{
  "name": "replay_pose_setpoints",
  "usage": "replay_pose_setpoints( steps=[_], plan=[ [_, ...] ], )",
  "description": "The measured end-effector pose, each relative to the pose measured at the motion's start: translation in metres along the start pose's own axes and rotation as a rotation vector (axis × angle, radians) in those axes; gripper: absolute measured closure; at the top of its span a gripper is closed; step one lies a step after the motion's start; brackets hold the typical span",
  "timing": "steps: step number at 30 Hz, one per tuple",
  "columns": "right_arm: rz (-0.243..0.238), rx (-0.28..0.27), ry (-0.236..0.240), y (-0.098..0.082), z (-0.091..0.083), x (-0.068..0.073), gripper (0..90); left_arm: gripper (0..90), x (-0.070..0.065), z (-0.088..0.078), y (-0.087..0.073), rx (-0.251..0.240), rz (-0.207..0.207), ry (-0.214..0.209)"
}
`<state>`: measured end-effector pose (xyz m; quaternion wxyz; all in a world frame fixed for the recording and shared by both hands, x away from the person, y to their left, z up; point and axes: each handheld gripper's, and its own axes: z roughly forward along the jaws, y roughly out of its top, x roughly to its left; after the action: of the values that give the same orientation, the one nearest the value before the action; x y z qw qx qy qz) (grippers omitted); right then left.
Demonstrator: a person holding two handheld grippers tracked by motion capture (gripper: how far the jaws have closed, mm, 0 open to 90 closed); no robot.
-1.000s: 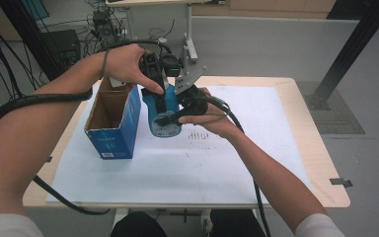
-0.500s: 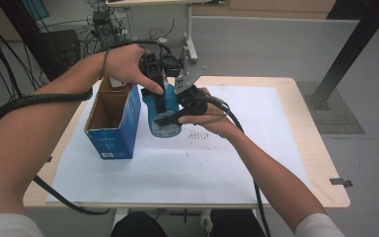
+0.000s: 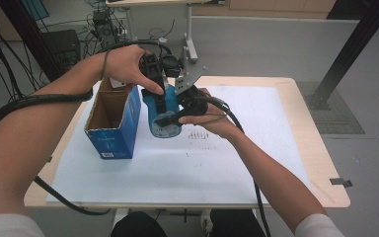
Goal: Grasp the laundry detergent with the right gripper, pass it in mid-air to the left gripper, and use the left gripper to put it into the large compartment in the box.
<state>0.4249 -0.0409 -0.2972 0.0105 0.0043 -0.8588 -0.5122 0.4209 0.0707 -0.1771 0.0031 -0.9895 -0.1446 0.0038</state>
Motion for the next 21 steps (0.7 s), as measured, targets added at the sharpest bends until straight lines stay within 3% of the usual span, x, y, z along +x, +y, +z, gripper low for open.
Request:
replay_pose_setpoints(
  steps=[12,17,21],
  plan=[
    [0.008,-0.009,0.012,-0.0024,-0.0003,-0.0008,40.8,37.0,0.0017,0.0009,0.0005,-0.012,-0.013,-0.011],
    [0.020,-0.032,-0.013,-0.0045,-0.0036,-0.0005,30.4,38.0,0.0047,0.0021,-0.0002,-0.011,-0.029,-0.009],
    [0.016,-0.034,-0.029,-0.0075,-0.0096,-0.0030,32.3,38.1,0.0069,0.0054,-0.0017,-0.021,-0.041,0.000]
  ],
)
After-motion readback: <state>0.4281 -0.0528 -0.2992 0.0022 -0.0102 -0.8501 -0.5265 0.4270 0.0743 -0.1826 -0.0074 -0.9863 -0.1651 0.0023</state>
